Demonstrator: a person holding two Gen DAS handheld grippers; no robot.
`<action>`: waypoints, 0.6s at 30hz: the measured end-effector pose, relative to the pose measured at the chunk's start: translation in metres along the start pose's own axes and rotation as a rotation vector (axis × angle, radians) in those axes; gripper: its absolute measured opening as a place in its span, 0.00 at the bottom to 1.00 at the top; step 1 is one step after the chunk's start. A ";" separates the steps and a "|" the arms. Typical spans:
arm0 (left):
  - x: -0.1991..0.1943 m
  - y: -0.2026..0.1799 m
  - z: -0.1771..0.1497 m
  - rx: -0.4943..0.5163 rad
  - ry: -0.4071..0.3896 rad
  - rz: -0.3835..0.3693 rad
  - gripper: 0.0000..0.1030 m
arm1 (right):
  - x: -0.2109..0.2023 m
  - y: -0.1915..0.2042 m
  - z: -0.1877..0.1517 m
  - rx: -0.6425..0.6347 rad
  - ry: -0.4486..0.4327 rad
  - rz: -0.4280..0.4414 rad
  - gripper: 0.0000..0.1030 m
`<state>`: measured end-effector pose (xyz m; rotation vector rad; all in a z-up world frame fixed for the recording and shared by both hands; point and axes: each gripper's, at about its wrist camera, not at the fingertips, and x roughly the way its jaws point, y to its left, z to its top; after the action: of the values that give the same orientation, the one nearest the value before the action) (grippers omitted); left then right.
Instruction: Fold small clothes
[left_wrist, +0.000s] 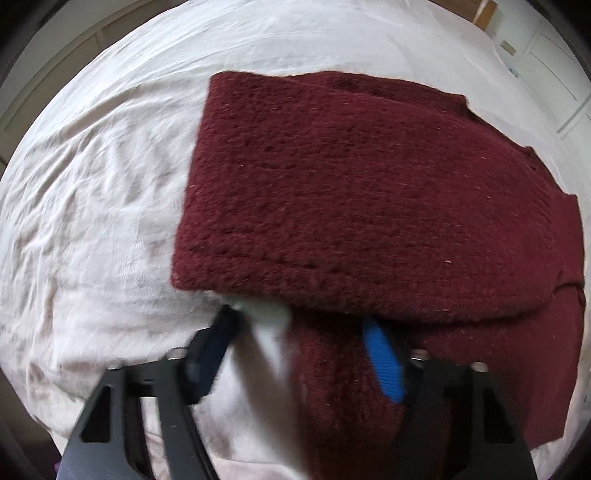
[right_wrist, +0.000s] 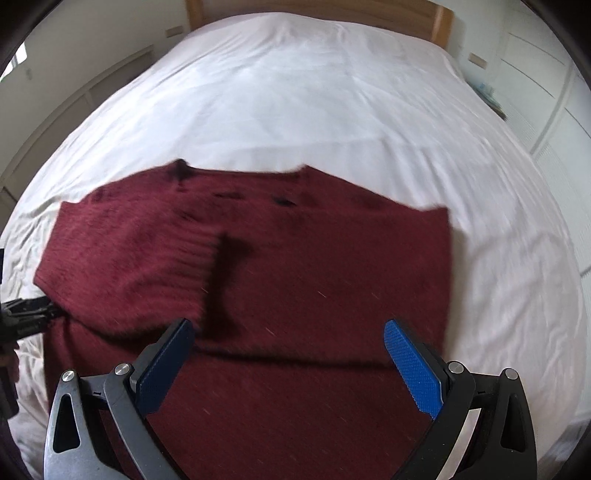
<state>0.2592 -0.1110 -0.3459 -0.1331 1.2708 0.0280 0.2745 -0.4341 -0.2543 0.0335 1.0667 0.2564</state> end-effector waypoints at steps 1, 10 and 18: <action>0.003 -0.001 0.000 0.006 -0.002 -0.013 0.37 | 0.003 0.009 0.006 -0.014 0.003 0.012 1.00; -0.001 -0.011 0.015 0.028 -0.002 -0.041 0.09 | 0.036 0.045 0.035 -0.047 0.069 0.085 1.00; 0.003 -0.006 0.005 0.023 -0.010 -0.043 0.10 | 0.107 0.060 0.027 0.002 0.309 0.142 0.95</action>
<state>0.2651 -0.1162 -0.3465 -0.1398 1.2576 -0.0228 0.3347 -0.3491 -0.3243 0.0729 1.3740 0.3976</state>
